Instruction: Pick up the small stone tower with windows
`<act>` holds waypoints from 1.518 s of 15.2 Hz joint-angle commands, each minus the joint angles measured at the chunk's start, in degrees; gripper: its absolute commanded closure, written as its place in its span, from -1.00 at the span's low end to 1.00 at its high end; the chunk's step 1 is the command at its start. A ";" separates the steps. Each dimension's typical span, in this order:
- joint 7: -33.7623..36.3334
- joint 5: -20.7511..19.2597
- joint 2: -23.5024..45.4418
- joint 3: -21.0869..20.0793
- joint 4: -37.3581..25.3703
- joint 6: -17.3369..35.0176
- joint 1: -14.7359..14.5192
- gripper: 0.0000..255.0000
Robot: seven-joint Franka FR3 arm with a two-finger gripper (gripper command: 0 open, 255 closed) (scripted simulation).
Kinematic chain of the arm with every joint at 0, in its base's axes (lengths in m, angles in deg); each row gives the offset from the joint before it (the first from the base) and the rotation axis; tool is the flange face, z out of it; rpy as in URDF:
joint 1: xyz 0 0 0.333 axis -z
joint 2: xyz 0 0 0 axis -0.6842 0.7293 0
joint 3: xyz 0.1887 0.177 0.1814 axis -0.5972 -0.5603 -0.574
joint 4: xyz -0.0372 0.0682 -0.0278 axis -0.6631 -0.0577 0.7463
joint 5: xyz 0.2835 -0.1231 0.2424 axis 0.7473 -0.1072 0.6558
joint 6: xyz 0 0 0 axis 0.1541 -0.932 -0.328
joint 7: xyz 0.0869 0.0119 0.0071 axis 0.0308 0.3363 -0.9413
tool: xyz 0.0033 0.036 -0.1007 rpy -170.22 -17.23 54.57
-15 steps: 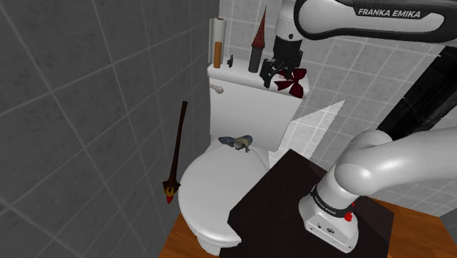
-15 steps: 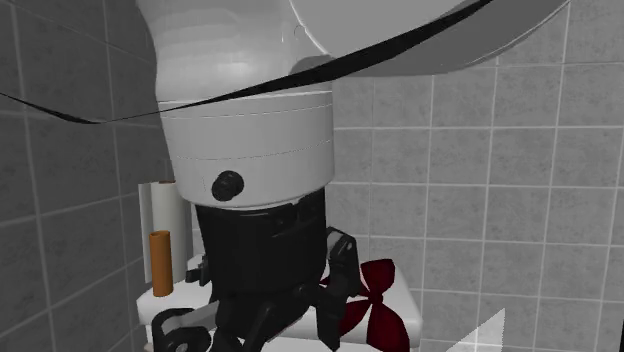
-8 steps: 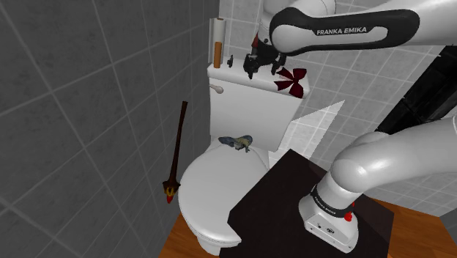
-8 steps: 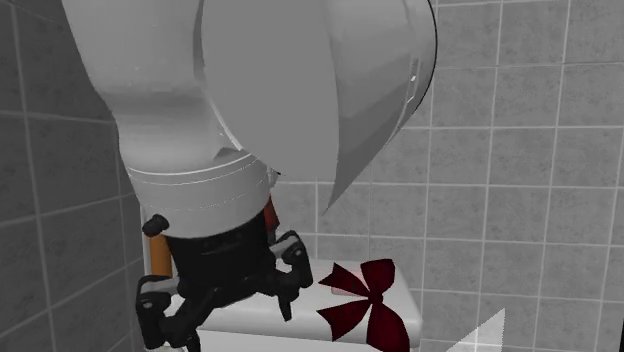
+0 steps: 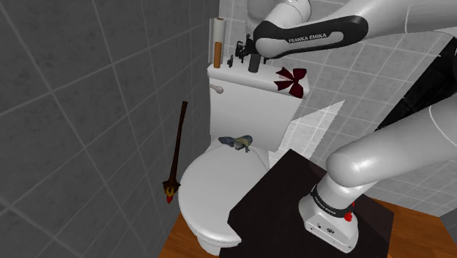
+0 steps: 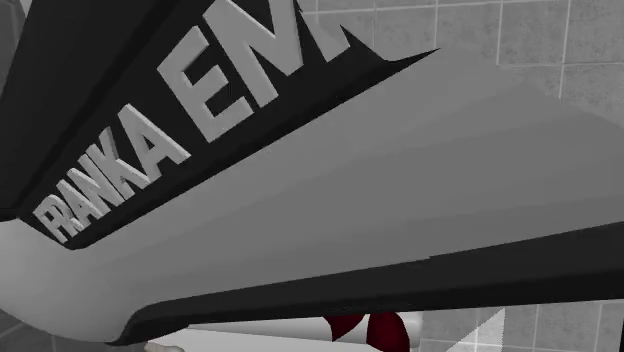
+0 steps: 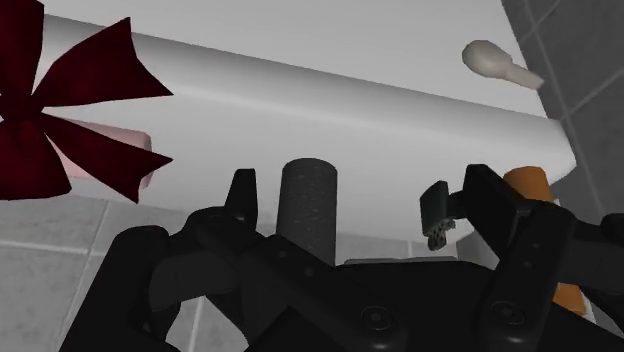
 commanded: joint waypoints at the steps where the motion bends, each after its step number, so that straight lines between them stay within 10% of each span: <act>1: 6.86 -4.31 2.95 -1.57 -2.32 1.72 2.92 -1.00; 13: 42.13 -28.46 17.64 -6.34 -20.54 -3.38 13.09 -1.00; 23: 48.84 -32.67 19.18 -6.29 -17.61 -1.58 13.48 -1.00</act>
